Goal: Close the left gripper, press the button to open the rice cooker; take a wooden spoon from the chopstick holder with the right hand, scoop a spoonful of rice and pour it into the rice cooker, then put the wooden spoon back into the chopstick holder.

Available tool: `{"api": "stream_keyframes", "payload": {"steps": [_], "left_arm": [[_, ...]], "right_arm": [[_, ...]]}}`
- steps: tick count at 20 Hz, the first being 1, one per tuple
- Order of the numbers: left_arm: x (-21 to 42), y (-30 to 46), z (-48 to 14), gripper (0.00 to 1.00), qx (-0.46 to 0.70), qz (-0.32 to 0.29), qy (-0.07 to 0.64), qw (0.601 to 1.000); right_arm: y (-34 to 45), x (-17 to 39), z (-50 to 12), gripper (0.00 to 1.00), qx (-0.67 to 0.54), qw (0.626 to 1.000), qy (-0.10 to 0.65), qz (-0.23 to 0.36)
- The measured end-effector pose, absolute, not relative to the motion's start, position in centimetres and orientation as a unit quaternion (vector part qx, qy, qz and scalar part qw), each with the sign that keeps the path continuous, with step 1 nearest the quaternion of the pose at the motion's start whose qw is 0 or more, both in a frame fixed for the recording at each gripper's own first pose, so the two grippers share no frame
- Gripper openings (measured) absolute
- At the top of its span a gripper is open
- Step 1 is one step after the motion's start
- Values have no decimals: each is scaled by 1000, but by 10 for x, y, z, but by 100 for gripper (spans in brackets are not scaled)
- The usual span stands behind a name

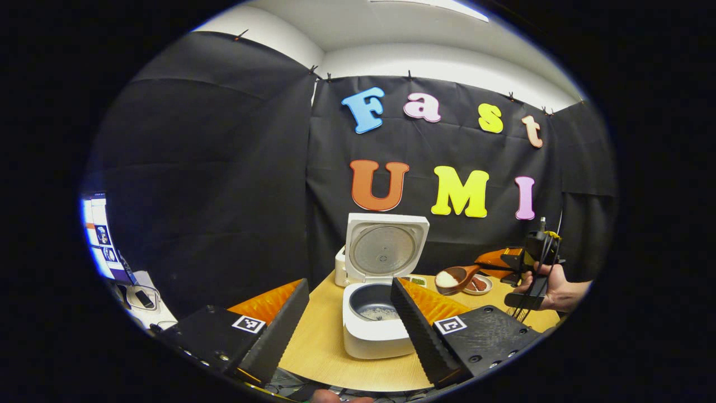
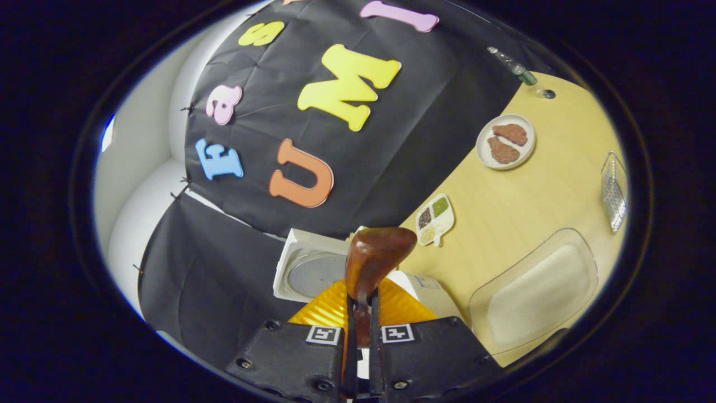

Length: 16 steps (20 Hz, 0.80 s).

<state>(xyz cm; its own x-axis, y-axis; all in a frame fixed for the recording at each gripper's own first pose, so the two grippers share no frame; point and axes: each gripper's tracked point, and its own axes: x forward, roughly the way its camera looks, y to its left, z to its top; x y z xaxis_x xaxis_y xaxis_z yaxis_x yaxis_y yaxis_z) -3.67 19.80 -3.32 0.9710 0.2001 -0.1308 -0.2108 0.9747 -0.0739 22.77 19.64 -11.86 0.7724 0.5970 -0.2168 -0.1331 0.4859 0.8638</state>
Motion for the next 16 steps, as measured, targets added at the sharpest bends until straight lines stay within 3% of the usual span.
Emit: {"api": "stream_keyframes", "payload": {"steps": [6, 11, 16], "left_arm": [[-62, 231, -46, 94, -53, 141, 73, 986], [-74, 239, -59, 94, -67, 166, 85, 980], [-76, 238, -66, 95, -81, 168, 90, 978]], "right_arm": [[263, 252, -142, 13, 376, 853, 279, 229], [288, 265, -149, 13, 264, 899, 264, 228], [299, 277, -153, 13, 202, 918, 258, 223]]}}
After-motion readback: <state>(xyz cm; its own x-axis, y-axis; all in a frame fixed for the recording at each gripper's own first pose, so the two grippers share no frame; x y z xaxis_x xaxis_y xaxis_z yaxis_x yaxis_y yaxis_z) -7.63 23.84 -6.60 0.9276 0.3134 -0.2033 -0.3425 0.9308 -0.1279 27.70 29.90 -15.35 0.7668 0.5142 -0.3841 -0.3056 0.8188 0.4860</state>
